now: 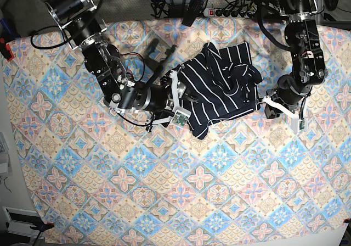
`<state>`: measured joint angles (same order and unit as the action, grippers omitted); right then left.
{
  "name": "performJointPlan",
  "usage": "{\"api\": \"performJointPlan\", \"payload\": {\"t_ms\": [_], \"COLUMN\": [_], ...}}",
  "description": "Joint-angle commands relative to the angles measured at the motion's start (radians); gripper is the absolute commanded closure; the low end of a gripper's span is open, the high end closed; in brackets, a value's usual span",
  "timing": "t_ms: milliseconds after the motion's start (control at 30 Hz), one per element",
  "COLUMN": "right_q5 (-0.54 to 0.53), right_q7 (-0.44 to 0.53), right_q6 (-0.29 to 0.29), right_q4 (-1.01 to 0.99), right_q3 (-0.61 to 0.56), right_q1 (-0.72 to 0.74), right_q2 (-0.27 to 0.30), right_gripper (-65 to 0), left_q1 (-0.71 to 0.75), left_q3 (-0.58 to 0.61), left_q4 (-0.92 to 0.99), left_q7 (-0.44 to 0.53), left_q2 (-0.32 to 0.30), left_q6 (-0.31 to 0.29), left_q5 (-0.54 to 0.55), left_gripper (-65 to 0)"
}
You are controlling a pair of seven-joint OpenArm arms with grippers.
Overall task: Fold the T-shirt properly
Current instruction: 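Regrasp the bundle's edge with the left gripper and tuck it inward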
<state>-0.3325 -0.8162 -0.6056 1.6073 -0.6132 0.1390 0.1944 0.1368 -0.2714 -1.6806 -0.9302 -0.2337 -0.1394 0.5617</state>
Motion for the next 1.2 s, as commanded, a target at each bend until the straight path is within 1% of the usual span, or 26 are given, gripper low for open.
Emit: {"api": "performJointPlan", "payload": {"t_ms": [0,33,100,200,267,300,367,500,600,733,800,867,967,1167], "right_q5": [-0.015,-0.015,-0.015,-0.015,-0.015,-0.015,-0.015,-0.014,-0.015,-0.015,-0.015,-0.015,-0.015,-0.015], "right_q7": [0.022,0.022,0.022,0.022,0.022,0.022,0.022,0.024,0.024,0.024,0.024,0.024,0.024,0.024], "right_q6": [-0.004,-0.004,-0.004,-0.004,-0.004,-0.004,-0.004,-0.004,-0.004,-0.004,-0.004,-0.004,-0.004,-0.004], "right_q4": [0.015,0.015,0.015,0.014,0.001,-0.006,-0.012,-0.017,-0.017,-0.017,-0.017,-0.017,-0.017,-0.017], "right_q3": [0.006,0.006,0.006,0.006,0.006,0.006,0.006,0.006,0.006,0.006,0.006,0.006,0.006,0.006], "right_q1": [0.021,0.021,0.021,0.021,0.021,0.021,0.021,0.021,0.021,0.021,0.021,0.021,0.021,0.021], "right_q2": [-0.003,-0.003,-0.003,-0.003,-0.003,-0.003,-0.003,-0.003,-0.003,-0.003,-0.003,-0.003,-0.003,-0.003], "right_gripper": [-26.3,-26.3,-26.3,-26.3,-26.3,-26.3,-26.3,-26.3,-26.3,-26.3,-26.3,-26.3,-26.3,-26.3], "left_q1": [-0.006,0.001,0.022,0.062,0.079,0.079,0.083,0.097,0.099,0.06,0.045,0.042,0.016,-0.029], "left_q3": [0.001,0.014,0.065,0.09,0.091,0.093,0.093,0.093,0.099,0.2,0.218,0.22,0.222,0.222], "left_q4": [-0.019,-0.029,-0.069,-0.168,-0.187,-0.189,-0.184,-0.181,-0.18,-0.091,-0.046,-0.034,-0.029,0.027], "left_q7": [0.007,0.0,-0.042,-0.086,-0.097,-0.097,-0.095,-0.091,-0.097,-0.091,-0.088,-0.088,-0.088,-0.088], "left_q2": [-0.008,-0.006,-0.01,-0.011,-0.013,-0.026,-0.045,-0.08,-0.091,-0.128,-0.128,-0.125,-0.097,-0.063], "left_q6": [-0.007,-0.007,-0.007,-0.006,-0.006,-0.006,-0.006,-0.006,-0.006,-0.006,-0.006,-0.006,-0.006,-0.006], "left_q5": [0.033,0.062,0.119,0.142,0.142,0.142,0.14,0.139,0.139,0.146,0.142,0.142,0.137,0.131], "left_gripper": [-6.6,-7.2,-12.5,-26.0,-33.2,-36.1,-38.0,-38.6,-39.6,-48.5,-53.5,-56.4,-56.7,-56.7]}}
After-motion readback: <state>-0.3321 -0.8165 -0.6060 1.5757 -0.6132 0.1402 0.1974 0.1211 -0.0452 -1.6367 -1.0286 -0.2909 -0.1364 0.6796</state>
